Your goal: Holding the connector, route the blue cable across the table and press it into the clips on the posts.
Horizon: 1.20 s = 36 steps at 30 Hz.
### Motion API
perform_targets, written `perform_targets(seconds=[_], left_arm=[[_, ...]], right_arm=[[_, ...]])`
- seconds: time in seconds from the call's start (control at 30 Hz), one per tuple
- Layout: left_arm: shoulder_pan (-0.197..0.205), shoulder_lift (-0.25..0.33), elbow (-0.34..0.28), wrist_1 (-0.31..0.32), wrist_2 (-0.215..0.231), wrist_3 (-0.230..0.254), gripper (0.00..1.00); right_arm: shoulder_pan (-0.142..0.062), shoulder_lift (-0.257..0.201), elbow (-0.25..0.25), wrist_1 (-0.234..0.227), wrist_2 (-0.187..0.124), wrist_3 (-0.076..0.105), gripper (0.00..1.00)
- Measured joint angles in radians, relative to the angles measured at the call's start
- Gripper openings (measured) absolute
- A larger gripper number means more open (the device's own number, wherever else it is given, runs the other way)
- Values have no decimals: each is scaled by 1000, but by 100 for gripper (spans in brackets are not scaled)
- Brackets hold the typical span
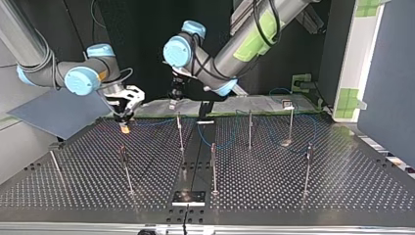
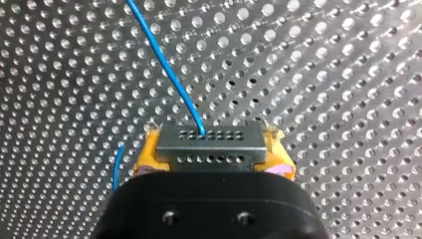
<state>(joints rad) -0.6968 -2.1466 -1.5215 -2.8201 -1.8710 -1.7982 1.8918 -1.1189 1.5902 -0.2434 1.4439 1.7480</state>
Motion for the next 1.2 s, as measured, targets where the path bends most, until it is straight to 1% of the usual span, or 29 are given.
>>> perform_targets(seconds=[0.13, 0.23, 0.33, 0.63, 0.87, 0.97, 1.2], left_arm=[[-44, -1, 6, 45, -44, -34, 100], [-59, -10, 24, 70, -65, -55, 100], [-65, -34, 52, 65, -75, -71, 100], [-63, -112, 132, 6, -121, -95, 100], [-74, -177, 198, 4, -139, -110, 100], [-77, -190, 226, 13, -141, -121, 100], [-77, -196, 292, 27, -159, -127, 100]], right_arm=[[-7, -2, 4, 4, 0, 0, 0], [-13, -3, 6, 9, 0, 0, 0], [-17, -4, 7, 19, 0, -1, 0], [-29, -29, 7, 25, 1, -2, 0], [-29, -35, 8, 24, 1, -6, 0], [-29, -35, 8, 23, 1, -6, 0], [-30, -36, 8, 22, 1, -7, 0]])
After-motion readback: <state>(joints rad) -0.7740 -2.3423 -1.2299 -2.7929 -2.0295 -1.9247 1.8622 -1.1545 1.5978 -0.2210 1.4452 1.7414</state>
